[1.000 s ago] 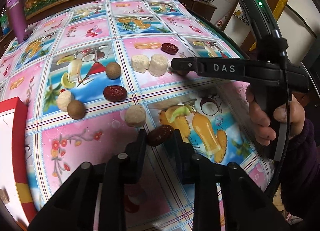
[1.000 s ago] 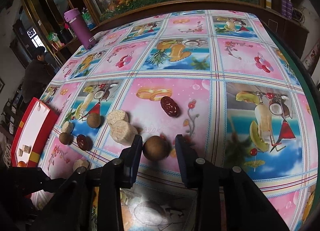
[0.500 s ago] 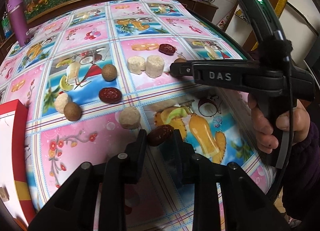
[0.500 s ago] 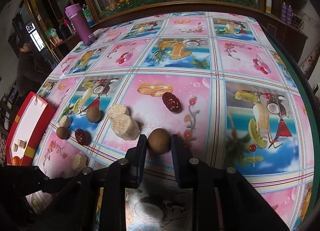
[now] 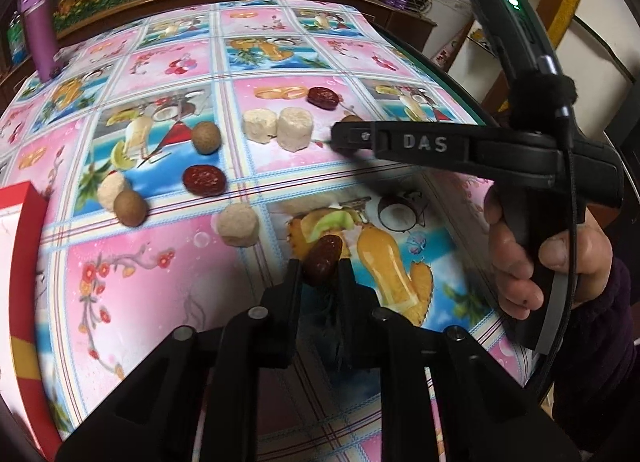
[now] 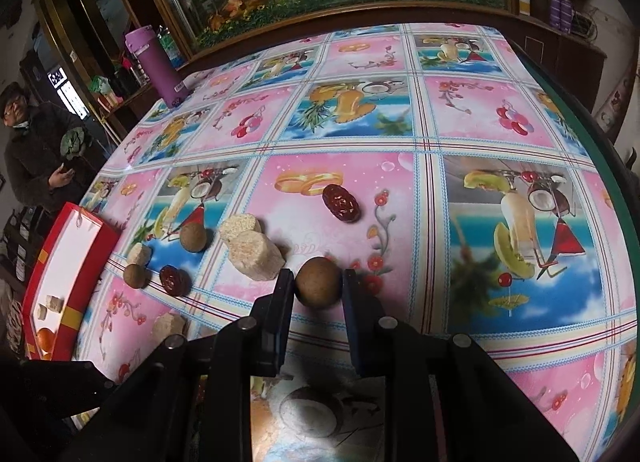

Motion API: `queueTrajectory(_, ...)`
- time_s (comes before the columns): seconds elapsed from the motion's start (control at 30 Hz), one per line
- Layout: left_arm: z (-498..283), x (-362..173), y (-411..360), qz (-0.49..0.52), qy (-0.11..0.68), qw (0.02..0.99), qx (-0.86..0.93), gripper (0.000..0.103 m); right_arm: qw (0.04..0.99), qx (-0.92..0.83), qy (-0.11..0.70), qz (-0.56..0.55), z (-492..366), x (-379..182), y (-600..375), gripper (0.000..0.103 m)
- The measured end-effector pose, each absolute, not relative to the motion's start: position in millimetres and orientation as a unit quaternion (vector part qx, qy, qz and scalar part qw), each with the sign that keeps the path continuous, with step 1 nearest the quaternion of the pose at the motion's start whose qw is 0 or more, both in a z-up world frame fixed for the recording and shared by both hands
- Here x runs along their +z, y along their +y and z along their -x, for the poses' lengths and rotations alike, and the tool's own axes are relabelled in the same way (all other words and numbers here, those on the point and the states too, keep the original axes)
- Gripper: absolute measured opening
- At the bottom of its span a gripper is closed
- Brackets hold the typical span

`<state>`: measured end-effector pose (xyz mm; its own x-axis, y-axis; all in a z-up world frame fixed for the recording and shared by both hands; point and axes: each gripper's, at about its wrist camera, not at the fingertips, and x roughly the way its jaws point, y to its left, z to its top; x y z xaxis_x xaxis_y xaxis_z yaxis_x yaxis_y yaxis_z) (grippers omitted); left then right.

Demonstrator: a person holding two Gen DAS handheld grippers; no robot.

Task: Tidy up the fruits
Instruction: 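Grasp a red date with the left gripper while the right gripper grasps a brown round fruit, then carry the red date and brown fruit over the tray and open both grippers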

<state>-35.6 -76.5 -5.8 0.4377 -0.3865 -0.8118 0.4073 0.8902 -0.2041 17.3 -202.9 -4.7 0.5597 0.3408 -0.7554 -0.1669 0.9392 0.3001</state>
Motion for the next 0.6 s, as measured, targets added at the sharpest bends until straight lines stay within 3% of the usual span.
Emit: queueTrajectory(0.6, 77.7, 46.5, 13.9, 0.044, 0.409, 0.899, -0.151, 0.019, 0.893, 0.168, 0.397, -0.128, 46.7, 39.7, -166.8, 0.023)
